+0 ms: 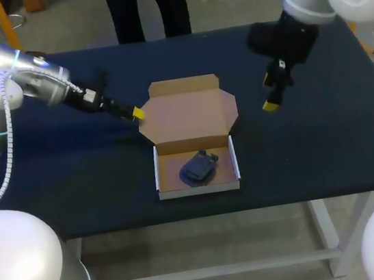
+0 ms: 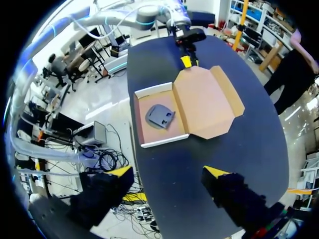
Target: Assemble the packaging by folding the flat box into shape, placing the metal phone stand inside, and closing the box properly
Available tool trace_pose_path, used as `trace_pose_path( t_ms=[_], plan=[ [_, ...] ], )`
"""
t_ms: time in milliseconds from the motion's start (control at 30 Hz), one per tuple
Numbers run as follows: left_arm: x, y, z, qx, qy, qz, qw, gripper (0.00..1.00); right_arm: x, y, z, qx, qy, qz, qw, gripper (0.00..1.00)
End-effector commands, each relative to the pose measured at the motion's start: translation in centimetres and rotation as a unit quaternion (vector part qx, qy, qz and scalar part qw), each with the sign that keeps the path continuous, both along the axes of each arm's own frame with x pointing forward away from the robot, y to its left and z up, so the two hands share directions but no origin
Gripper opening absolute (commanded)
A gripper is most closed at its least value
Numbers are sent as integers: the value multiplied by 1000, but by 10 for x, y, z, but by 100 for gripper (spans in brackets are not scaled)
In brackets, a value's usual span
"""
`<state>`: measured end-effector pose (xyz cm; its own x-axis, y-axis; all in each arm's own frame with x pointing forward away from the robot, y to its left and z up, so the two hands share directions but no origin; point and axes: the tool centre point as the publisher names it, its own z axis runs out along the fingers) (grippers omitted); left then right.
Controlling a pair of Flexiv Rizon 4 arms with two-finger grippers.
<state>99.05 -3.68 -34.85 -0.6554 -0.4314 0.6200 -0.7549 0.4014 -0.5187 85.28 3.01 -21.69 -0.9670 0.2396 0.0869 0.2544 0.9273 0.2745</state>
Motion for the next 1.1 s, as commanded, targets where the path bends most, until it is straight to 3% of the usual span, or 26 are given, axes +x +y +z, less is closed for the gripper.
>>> trace_pose_path(
  t_ms=[33, 233, 367, 600, 633, 1100],
  plan=[
    [1, -6, -6, -13, 6, -10, 1000, 66, 8, 4, -2, -11, 9, 1, 1000, 91],
    [-6, -16, -9, -35, 16, -28, 999, 66, 11, 6, -5, -13, 10, 1, 1000, 91],
    [-10, -22, -7, -41, 14, -36, 998, 56, 11, 8, -5, -12, 11, 3, 1000, 92],
    [-10, -22, -7, -41, 14, -36, 998, 56, 11, 8, -5, -12, 11, 3, 1000, 92],
    [-15, -32, -3, -54, 9, -50, 997, 47, 13, 13, -3, -13, 9, 10, 1000, 91],
    [-22, -44, 3, -71, -3, -69, 995, 32, 16, 22, 4, -23, 1, 19, 1000, 100]
  ],
)
